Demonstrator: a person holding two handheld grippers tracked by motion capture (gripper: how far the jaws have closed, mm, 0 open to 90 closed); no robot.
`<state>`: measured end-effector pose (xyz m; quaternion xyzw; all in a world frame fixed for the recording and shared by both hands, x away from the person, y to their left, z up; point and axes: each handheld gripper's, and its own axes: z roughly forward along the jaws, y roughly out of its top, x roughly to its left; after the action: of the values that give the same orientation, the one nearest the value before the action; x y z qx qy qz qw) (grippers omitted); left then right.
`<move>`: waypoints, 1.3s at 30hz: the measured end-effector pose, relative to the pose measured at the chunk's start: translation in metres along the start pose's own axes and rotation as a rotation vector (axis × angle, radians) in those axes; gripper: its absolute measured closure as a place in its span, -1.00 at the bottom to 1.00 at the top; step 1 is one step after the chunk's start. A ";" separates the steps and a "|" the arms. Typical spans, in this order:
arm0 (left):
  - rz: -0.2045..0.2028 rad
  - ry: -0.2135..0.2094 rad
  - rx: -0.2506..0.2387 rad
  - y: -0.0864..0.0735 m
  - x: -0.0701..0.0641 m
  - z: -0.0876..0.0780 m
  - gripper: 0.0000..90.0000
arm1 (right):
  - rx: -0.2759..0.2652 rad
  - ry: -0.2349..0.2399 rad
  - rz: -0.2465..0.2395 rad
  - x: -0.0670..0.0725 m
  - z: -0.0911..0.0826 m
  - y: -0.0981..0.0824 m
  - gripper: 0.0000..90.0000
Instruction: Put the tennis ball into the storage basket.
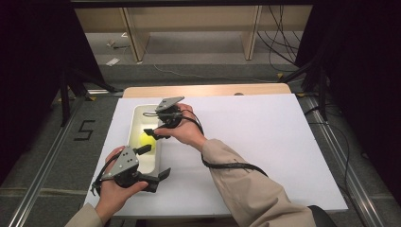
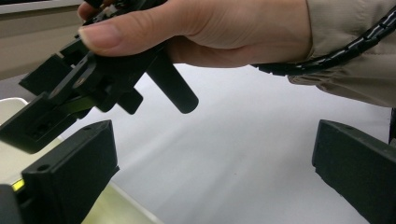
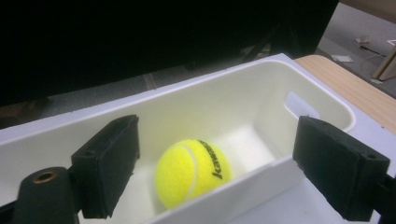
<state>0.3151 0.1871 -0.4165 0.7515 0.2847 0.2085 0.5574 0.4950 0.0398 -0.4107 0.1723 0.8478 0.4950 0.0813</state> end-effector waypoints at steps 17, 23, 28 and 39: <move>-0.007 -0.001 0.001 0.000 -0.001 0.000 -1.00 | -0.008 -0.052 0.020 -0.016 -0.039 -0.015 -0.65; -0.006 0.000 0.002 0.000 -0.001 0.000 -1.00 | -0.013 -0.072 0.036 -0.023 -0.052 -0.021 -0.65; -0.013 0.001 0.000 0.000 -0.001 0.000 -1.00 | -0.009 -0.088 0.049 -0.028 -0.065 -0.028 -0.65; -0.006 0.001 0.002 0.000 -0.001 0.000 -1.00 | -0.030 -0.119 0.086 -0.038 -0.090 -0.044 -0.64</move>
<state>0.3145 0.1861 -0.4167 0.7510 0.2874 0.2067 0.5574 0.4930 -0.0669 -0.4057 0.2365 0.8257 0.4996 0.1128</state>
